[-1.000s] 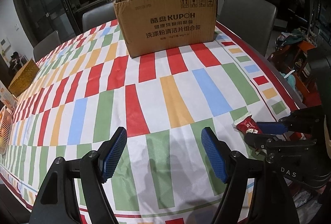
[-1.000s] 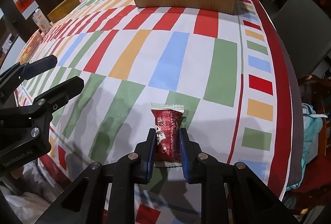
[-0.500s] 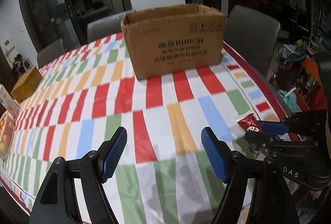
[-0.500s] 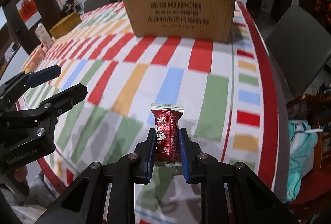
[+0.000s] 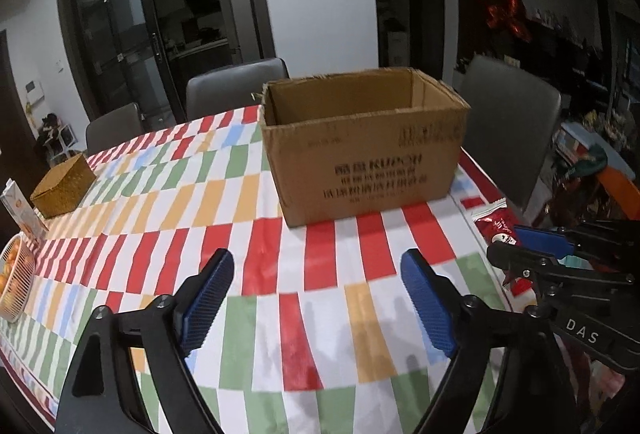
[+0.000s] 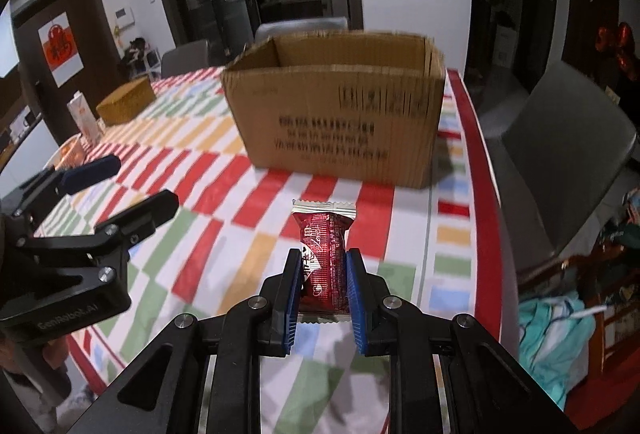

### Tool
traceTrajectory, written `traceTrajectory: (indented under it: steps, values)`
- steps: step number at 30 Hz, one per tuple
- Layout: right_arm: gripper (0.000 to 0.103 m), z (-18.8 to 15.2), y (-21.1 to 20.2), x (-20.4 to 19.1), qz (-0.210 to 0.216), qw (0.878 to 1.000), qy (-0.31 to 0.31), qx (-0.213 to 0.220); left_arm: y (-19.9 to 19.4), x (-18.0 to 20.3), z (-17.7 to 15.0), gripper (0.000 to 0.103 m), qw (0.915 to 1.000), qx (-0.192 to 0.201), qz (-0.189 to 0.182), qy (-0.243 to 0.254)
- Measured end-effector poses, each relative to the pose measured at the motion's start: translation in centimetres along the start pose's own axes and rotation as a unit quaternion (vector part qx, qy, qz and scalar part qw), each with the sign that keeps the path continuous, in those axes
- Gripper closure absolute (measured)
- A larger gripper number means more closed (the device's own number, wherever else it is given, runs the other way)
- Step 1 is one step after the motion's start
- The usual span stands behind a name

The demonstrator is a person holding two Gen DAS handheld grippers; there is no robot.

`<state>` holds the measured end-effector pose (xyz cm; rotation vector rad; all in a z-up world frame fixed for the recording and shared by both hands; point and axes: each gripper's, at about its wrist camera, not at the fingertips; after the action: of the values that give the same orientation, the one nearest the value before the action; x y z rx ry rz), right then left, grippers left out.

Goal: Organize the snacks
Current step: 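Carry the red candy into the box and open the right tool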

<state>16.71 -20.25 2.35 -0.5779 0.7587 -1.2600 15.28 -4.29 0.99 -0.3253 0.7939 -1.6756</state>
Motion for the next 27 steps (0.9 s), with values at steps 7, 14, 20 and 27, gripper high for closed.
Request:
traceTrajectory:
  steps: [7,14,20,27]
  values:
    - [0.08,3.4,0.1,-0.1,0.001,0.999,0.003,0.034,1.1,-1.2,2.3,0.009,0.9997,0.016,0.014,-0.011]
    - [0.08,6.7,0.1,-0.2,0.0,0.998,0.008,0.062,2.0,-2.8,5.2,0.004,0.9991,0.03,0.016,-0.024]
    - [0.08,9.3,0.3,-0.3,-0.002,0.997,0.006,0.078,2.7,-3.8,7.6,0.0,0.9981,0.044,0.032,-0.027]
    - [0.08,12.0,0.9,-0.3,-0.002,0.996,0.012,0.087,4.1,-4.7,10.1,0.0,0.9979,0.044,0.04,-0.027]
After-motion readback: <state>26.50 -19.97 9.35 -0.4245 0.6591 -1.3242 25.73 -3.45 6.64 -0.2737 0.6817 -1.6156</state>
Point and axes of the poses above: each gripper's, at about its wrist camera, not at the fingertips, and y roughly the way its jaws point, x to its right, z to its top, and after that the axes turned 8 degrees about y, right-handed
